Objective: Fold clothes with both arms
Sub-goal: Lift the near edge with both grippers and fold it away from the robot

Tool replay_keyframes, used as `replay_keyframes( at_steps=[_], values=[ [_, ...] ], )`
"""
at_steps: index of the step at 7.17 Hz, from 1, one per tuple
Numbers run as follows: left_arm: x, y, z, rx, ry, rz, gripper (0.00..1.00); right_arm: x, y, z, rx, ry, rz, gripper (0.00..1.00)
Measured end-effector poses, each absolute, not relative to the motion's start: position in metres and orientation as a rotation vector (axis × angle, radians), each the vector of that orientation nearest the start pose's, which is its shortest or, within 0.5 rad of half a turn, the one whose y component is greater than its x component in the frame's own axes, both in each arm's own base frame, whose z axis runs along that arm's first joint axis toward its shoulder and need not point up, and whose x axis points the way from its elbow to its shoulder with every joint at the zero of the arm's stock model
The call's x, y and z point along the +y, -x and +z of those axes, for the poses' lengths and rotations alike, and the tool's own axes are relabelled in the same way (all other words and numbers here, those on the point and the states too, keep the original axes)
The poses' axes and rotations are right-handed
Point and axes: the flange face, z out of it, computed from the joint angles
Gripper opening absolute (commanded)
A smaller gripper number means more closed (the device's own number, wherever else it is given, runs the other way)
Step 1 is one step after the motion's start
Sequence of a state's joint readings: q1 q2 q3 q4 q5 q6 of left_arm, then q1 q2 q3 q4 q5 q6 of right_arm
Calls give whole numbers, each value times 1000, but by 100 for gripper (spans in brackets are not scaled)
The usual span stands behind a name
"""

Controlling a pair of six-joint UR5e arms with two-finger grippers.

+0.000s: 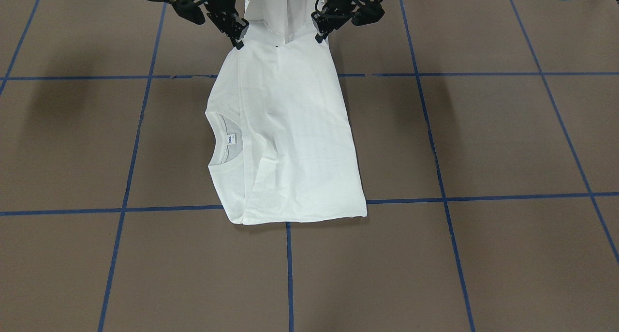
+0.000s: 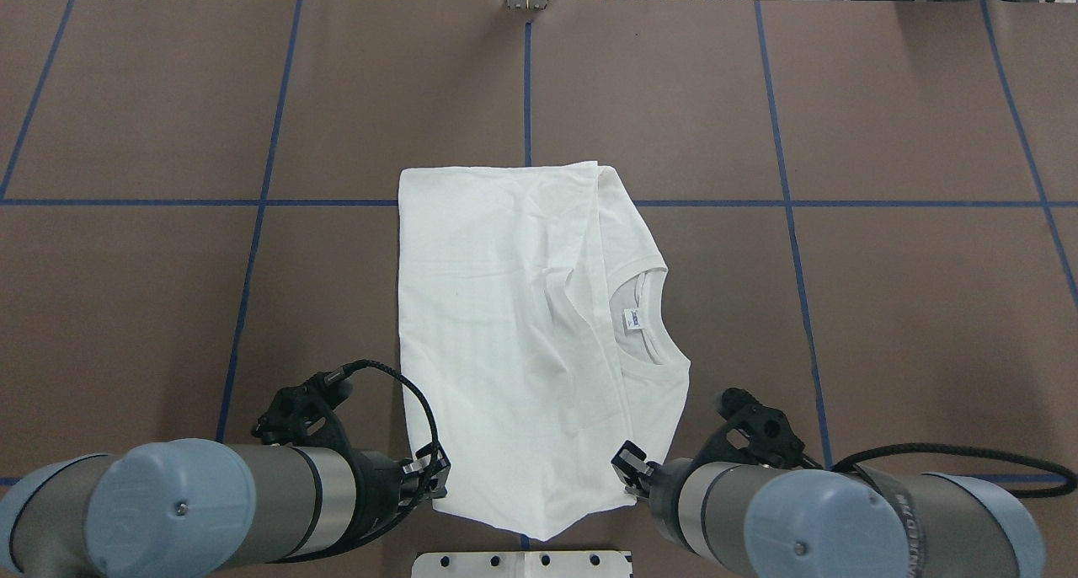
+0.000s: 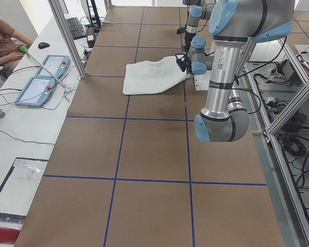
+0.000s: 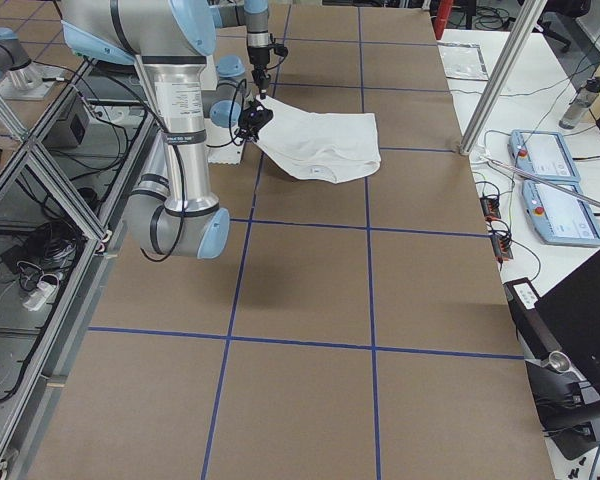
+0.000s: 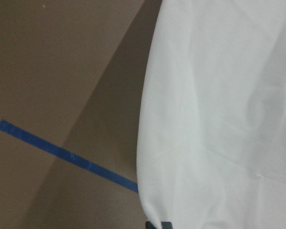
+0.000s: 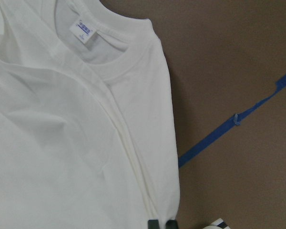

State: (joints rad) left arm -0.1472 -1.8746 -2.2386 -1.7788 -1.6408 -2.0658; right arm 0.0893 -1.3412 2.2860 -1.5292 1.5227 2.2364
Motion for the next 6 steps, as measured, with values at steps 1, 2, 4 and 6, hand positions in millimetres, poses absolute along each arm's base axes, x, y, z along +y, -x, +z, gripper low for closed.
replay_keyframes(
  at_steps=[1, 2, 4, 6],
  values=[
    [-201, -436, 177, 1182, 256, -531, 0, -190, 433, 225, -1005, 240, 748, 0],
    [-225, -429, 173, 1183, 188, -530, 0, -222, 428, 219, -1023, 209, 794, 0],
    [-315, -431, 181, 1141, -25, -517, 0, -333, 454, 206, -1001, 145, 831, 0],
    [-399, -435, 210, 1097, -159, -536, 0, -433, 470, 211, -931, 80, 803, 0]
  ],
)
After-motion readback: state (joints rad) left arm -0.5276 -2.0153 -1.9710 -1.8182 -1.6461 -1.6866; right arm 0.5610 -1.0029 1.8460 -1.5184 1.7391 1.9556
